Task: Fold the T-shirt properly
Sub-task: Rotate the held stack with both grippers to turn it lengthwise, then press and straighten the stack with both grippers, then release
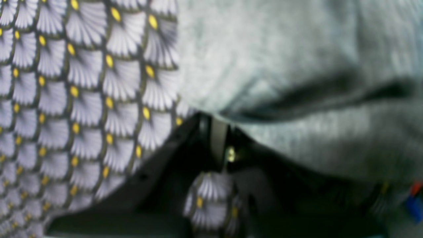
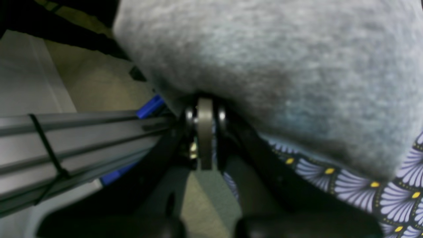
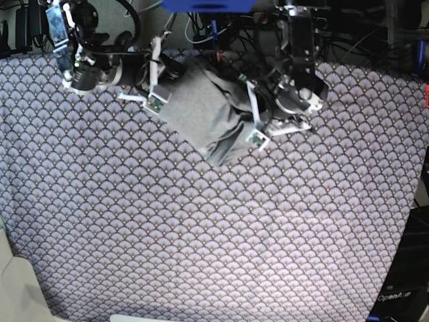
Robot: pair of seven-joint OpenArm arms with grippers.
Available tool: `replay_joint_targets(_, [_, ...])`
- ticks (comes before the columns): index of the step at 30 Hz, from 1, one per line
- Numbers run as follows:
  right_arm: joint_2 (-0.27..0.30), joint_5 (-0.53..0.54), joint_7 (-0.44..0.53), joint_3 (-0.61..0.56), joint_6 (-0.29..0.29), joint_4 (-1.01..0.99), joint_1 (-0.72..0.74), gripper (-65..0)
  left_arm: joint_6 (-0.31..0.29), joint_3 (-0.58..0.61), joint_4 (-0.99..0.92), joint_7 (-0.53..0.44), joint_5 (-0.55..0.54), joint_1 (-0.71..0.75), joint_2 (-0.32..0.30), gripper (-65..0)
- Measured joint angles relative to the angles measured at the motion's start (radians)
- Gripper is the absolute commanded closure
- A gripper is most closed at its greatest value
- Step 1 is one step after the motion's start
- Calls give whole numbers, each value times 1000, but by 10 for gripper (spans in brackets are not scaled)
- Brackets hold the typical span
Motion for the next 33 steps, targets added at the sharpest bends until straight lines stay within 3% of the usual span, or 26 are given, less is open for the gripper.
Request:
replay_joint_targets(6, [-16,0,-3,0,0,0,-9,0,16,-3,-64,-97,-136,-21,-5,0])
replay_joint_targets(17, [-22,0,1,-59,0,0,-22,0,222,9,-97,-110,-372,-170,2,0])
replay_joint_targets(24, [-2,3,2,-52,0,0,-45,0,227,2,-90,-107,-371,-168,-2,0])
replay_joint_targets(28, [45,1,2,-39,0,0,-52,0,225,-3,-35,-109,-383,-142,-65,0])
replay_joint_targets(33, [72,3,1,85,0,2,-88,0,231,-106,58,-82,-375,-61,-90,0])
